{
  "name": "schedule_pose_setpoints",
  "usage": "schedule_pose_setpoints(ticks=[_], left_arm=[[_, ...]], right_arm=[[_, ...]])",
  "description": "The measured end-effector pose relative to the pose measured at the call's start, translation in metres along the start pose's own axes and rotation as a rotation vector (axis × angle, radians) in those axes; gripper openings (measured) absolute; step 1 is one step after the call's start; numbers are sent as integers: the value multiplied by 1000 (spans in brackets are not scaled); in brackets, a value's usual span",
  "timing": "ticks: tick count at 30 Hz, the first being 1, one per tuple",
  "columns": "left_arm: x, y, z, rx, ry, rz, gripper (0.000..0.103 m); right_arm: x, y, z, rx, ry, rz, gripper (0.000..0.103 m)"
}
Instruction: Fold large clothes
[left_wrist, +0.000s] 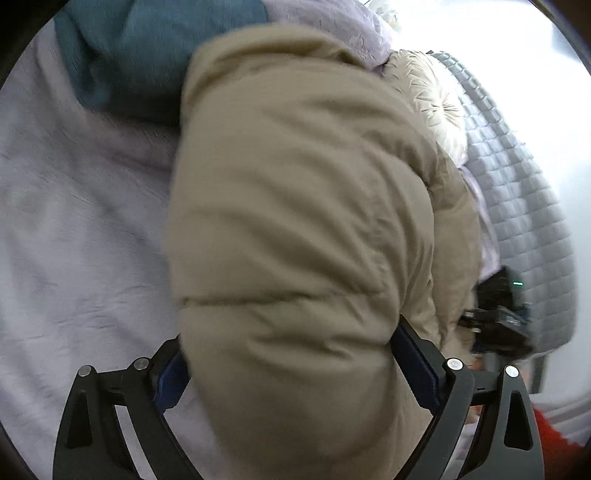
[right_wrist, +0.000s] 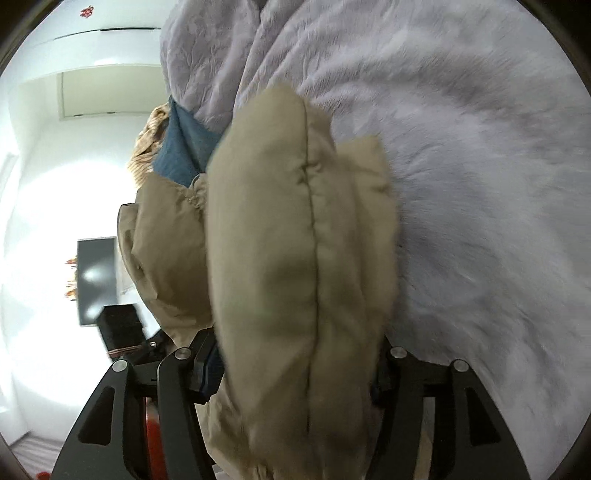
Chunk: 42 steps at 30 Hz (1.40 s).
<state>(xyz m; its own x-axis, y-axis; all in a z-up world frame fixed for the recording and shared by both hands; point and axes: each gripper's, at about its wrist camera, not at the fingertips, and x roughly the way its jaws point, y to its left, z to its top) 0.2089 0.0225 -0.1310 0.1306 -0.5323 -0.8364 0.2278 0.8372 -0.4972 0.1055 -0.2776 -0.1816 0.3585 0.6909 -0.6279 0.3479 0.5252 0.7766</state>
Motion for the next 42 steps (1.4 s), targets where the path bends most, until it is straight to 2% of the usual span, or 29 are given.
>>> schedule_pose_setpoints(ticks=[4, 6, 8, 11, 14, 17, 18, 22, 25, 27, 31, 35, 39, 42], left_arm=[[-32, -17, -2, 84, -110, 131, 96], [-45, -26, 2, 113, -156, 177, 92], [-54, -32, 13, 129, -191, 197, 91], [-59, -49, 34, 168, -230, 190, 91], [-42, -80, 52, 208, -226, 190, 91], [-14, -111, 64, 258, -239, 289, 91], [-1, -117, 70, 264, -237, 318, 91], [37, -117, 74, 259, -192, 344, 91], [56, -116, 70, 292, -170, 373, 91], [63, -117, 67, 310, -169, 386, 91], [68, -113, 63, 314, -166, 396, 92], [66, -114, 62, 320, -170, 402, 92], [40, -118, 54, 283, -210, 376, 92], [13, -118, 35, 256, -241, 353, 92]], right_arm=[[-58, 20, -27, -82, -180, -177, 62], [-89, 30, -38, -125, -274, -187, 54], [-102, 49, -46, -169, -300, -154, 45], [-101, 73, -39, -241, -256, -139, 31], [-56, 93, -40, -305, -199, -164, 25], [-42, 96, -69, -349, -154, -201, 23], [-35, 94, -76, -355, -138, -210, 23], [-22, 71, -94, -360, -121, -310, 21], [-21, 44, -96, -322, -147, -320, 17], [-19, 25, -92, -267, -156, -293, 16], [-14, 5, -88, -196, -174, -252, 14], [-13, 8, -91, -217, -188, -287, 14], [-14, 10, -95, -236, -197, -310, 14], [-13, 9, -97, -248, -211, -318, 14]])
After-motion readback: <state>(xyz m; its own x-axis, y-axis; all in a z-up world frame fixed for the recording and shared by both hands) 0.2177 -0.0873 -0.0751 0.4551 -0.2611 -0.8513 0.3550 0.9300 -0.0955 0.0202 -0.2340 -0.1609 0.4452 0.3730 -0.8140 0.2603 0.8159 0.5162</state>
